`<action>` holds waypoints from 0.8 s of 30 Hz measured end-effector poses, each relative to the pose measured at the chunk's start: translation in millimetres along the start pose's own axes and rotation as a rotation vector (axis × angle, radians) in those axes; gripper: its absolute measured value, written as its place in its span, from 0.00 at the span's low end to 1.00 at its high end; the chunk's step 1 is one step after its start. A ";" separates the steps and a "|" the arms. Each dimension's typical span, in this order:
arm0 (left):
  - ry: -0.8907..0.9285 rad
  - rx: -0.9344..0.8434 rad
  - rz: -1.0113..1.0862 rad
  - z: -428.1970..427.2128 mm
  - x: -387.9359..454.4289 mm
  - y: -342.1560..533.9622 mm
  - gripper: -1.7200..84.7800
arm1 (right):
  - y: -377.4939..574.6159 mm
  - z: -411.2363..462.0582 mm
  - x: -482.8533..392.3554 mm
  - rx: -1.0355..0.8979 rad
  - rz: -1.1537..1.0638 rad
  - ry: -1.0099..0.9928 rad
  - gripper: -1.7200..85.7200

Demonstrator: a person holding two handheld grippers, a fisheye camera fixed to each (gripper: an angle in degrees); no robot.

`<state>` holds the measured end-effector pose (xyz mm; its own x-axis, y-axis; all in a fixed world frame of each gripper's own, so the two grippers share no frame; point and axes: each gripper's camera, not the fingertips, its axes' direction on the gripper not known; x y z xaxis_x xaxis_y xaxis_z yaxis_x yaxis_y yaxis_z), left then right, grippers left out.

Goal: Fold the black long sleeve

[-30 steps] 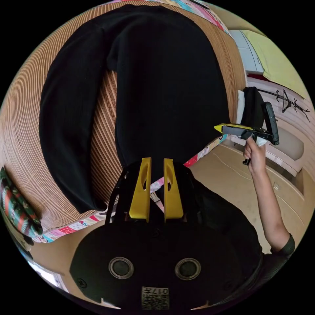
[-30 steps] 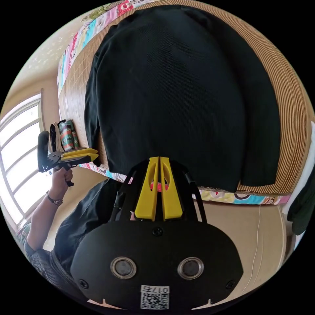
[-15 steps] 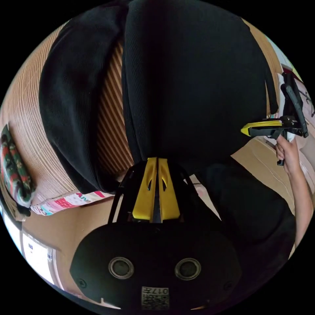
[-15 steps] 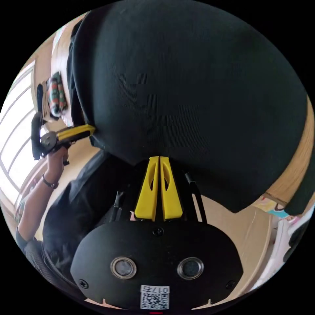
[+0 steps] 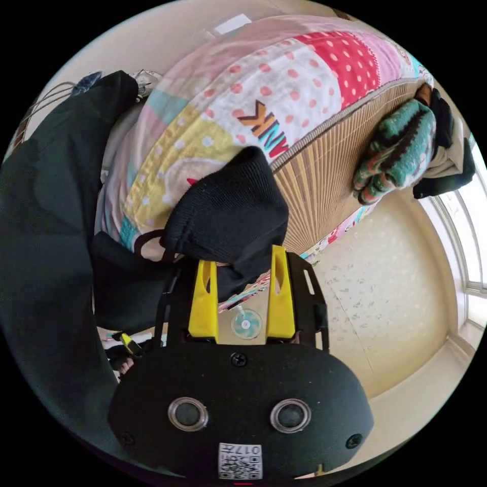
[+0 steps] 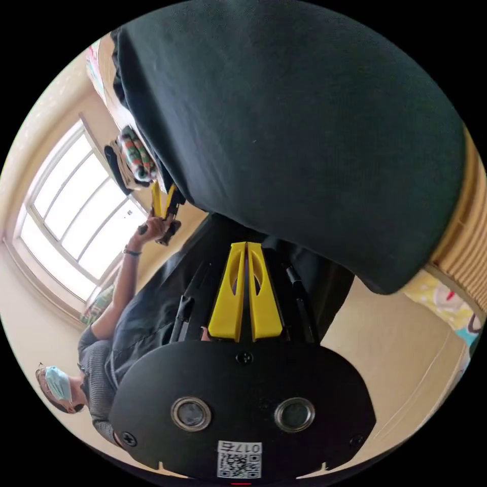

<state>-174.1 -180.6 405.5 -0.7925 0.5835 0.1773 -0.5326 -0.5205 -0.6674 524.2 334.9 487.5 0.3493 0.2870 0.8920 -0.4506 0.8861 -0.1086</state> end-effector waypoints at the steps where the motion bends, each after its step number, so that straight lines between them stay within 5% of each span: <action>1: 0.013 0.024 -0.013 0.2 -4.2 -4.4 0.14 | 3.8 -8.2 4.9 0.013 0.011 -0.011 0.02; 6: 0.118 0.078 0.036 1.7 11.8 1.6 0.06 | 46.8 -73.2 54.6 0.162 0.092 -0.180 0.02; 10: 0.264 -0.013 0.389 13.8 107.5 19.2 0.06 | 80.6 -102.2 94.7 0.325 0.119 -0.448 0.02; 17: -0.239 -0.261 1.375 134.6 293.5 205.7 0.07 | 135.2 -118.5 164.7 0.700 0.148 -1.011 0.03; 24: -0.557 -0.674 1.964 304.3 206.2 395.3 0.13 | 152.2 -110.8 199.5 0.945 0.155 -1.365 0.04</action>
<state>-638.5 -455.8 398.3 -0.0938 -0.5528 -0.8280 0.9292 0.2500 -0.2721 616.3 567.3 600.2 -0.4401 -0.6127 0.6565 -0.8926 0.2183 -0.3946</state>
